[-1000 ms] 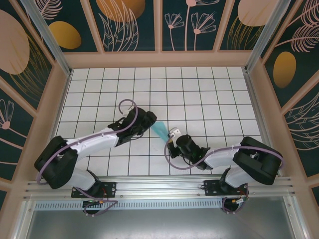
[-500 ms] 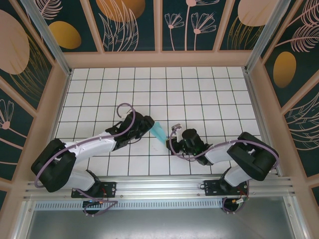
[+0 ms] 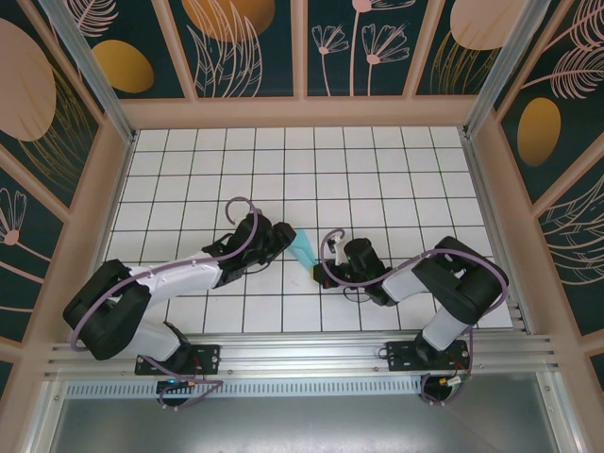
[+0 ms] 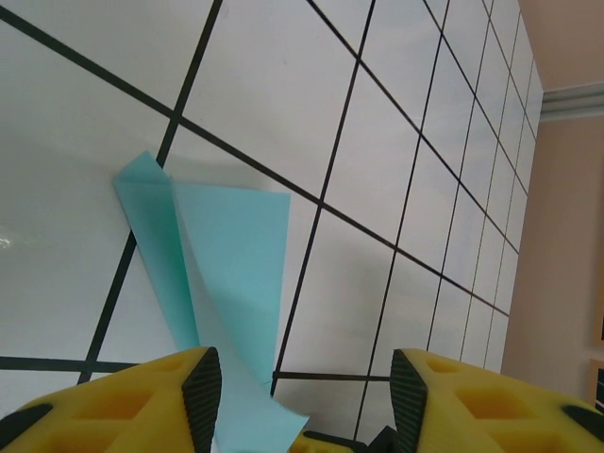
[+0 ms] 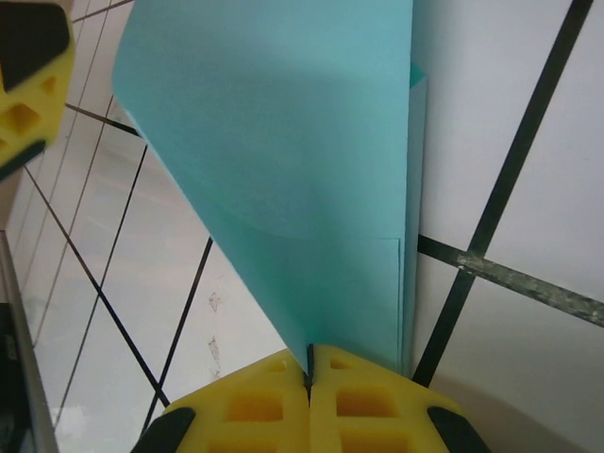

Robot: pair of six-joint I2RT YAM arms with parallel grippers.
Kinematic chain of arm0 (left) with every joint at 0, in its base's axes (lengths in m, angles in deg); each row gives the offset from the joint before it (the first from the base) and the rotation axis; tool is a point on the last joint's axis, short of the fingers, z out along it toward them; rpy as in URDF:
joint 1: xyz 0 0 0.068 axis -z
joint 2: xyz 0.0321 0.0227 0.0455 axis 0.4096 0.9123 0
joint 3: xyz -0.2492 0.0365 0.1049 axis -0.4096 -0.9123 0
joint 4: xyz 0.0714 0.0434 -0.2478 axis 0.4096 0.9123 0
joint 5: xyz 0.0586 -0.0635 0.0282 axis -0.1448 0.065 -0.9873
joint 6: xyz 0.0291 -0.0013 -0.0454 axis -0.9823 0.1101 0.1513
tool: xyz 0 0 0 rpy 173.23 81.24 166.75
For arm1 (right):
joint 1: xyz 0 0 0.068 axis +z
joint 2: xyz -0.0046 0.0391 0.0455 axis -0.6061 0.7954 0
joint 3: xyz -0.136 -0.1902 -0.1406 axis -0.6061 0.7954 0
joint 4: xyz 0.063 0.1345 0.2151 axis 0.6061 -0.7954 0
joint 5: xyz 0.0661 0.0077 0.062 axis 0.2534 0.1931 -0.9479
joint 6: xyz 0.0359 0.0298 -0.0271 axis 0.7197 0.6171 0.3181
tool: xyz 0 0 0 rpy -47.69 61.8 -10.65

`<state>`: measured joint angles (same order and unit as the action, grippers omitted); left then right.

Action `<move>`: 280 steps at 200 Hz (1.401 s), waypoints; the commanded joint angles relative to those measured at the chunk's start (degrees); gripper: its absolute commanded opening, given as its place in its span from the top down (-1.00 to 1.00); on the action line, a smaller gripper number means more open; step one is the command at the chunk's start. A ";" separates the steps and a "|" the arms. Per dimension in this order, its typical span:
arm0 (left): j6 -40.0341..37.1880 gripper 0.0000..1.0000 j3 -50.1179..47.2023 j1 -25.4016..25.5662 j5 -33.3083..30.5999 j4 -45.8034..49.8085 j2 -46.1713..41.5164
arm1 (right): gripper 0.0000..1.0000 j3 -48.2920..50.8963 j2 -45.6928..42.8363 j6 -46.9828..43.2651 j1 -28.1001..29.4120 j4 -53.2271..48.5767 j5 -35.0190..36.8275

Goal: Fold a paper plane with a square sheet of paper (pick it up from the middle)

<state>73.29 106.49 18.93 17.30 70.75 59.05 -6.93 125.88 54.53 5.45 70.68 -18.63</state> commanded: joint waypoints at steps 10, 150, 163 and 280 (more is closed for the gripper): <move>-1.29 -0.06 -0.65 0.04 2.37 -4.00 1.52 | 1.00 -0.25 -0.74 4.46 -1.57 0.95 -4.50; 1.50 -0.57 9.48 0.04 0.62 6.54 13.17 | 0.98 -1.02 -6.48 -11.04 0.44 -6.27 2.14; 1.42 -0.49 9.89 0.04 1.06 6.88 14.21 | 0.97 -0.95 -7.26 -13.16 1.46 -6.80 3.62; 0.92 0.23 10.60 0.04 0.54 8.86 13.83 | 0.62 -1.17 -9.31 -25.46 10.08 -11.53 20.38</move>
<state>74.16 116.39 18.95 18.59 77.96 73.63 -7.65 118.41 33.03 13.93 60.63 -4.11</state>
